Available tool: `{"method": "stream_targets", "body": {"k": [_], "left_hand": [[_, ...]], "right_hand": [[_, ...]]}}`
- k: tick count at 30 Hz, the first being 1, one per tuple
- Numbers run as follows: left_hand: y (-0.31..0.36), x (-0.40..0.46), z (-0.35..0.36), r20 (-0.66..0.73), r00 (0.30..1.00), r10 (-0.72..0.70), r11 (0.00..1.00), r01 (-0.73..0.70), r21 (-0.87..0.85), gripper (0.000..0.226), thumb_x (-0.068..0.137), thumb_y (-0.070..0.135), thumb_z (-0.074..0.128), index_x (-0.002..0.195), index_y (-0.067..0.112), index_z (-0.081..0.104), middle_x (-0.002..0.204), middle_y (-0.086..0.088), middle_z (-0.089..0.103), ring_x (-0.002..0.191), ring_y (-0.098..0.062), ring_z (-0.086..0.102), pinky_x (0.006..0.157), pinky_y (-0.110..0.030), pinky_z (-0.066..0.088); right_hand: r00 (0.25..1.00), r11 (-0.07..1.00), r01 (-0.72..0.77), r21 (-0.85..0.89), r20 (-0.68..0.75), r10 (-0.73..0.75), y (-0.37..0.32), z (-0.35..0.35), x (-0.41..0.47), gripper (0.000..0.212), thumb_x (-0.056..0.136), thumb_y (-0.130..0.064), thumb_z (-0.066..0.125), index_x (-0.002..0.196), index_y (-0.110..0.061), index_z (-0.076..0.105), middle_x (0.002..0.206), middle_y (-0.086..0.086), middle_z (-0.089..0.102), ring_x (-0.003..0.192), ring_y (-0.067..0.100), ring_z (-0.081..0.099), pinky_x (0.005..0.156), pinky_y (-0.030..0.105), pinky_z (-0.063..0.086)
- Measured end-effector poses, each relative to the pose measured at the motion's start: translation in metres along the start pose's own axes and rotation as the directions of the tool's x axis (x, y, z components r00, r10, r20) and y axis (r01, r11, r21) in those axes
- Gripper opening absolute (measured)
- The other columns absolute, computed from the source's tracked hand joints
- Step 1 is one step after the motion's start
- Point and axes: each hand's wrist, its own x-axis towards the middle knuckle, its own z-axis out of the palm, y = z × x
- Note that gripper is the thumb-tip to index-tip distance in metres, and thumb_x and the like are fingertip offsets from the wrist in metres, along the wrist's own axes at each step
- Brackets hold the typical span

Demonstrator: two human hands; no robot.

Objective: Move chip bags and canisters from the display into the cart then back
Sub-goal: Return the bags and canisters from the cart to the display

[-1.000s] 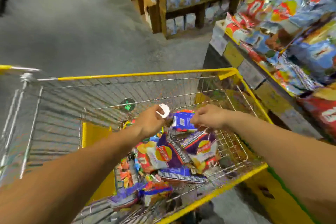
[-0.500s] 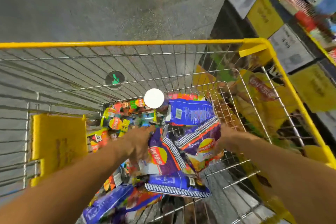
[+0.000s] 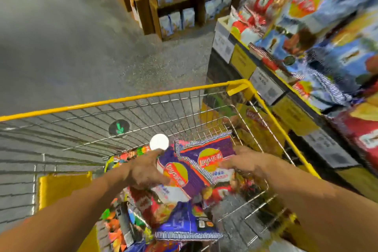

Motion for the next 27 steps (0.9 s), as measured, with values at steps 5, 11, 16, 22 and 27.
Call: {"method": "stream_targets", "body": {"k": [5,11,16,22,27], "left_hand": [[0.061,-0.037,-0.025,-0.049,0.989,0.141,0.944,-0.149,-0.296,0.035,0.07,0.024,0.088,0.1,0.015,0.074,0.096,-0.001,0.077,0.088,-0.018,0.073,0.084,-0.03,0.057],[0.158,-0.055,-0.031,-0.125,0.949,0.289,0.737,-0.303,-0.604,0.059,0.061,0.045,0.088,0.106,0.009,0.074,0.111,-0.018,0.072,0.093,-0.028,0.073,0.077,-0.036,0.06],[0.239,-0.052,-0.023,-0.195,0.921,0.336,0.656,-0.378,-0.653,0.064,0.069,0.043,0.079,0.12,0.007,0.067,0.114,-0.019,0.071,0.105,-0.036,0.068,0.089,-0.049,0.057],[0.341,-0.051,0.014,-0.213,0.853,0.476,0.643,-0.503,-0.578,0.094,0.035,0.059,0.094,0.11,0.008,0.073,0.106,-0.016,0.074,0.1,-0.035,0.071,0.094,-0.053,0.053],[0.424,-0.057,0.069,-0.179,0.786,0.592,0.603,-0.58,-0.547,0.067,0.059,0.047,0.089,0.115,0.013,0.071,0.106,-0.013,0.075,0.098,-0.033,0.072,0.092,-0.051,0.055]], "right_hand": [[0.978,0.964,0.173,0.204,-0.155,-0.143,-0.03,-0.026,-0.043,0.047,0.072,-0.049,0.083,0.111,-0.025,0.072,0.114,-0.003,0.073,0.101,0.017,0.07,0.094,0.038,0.054],[0.861,0.795,0.478,0.374,-0.377,-0.34,-0.056,-0.071,-0.123,0.022,0.086,-0.038,0.075,0.104,-0.03,0.065,0.098,-0.017,0.071,0.094,0.014,0.07,0.083,0.031,0.056],[0.772,0.679,0.592,0.434,-0.547,-0.324,-0.058,-0.111,-0.171,0.035,0.086,-0.031,0.076,0.119,-0.02,0.069,0.109,-0.002,0.075,0.097,0.021,0.073,0.088,0.04,0.058],[0.704,0.619,0.664,0.42,-0.63,-0.329,-0.032,-0.172,-0.233,0.025,0.093,-0.021,0.065,0.115,-0.011,0.072,0.094,-0.001,0.077,0.072,0.006,0.073,0.063,0.021,0.057],[0.656,0.614,0.685,0.391,-0.698,-0.288,0.005,-0.221,-0.28,0.029,0.089,-0.02,0.064,0.113,-0.007,0.073,0.108,0.013,0.075,0.099,0.032,0.072,0.09,0.048,0.058]]}}
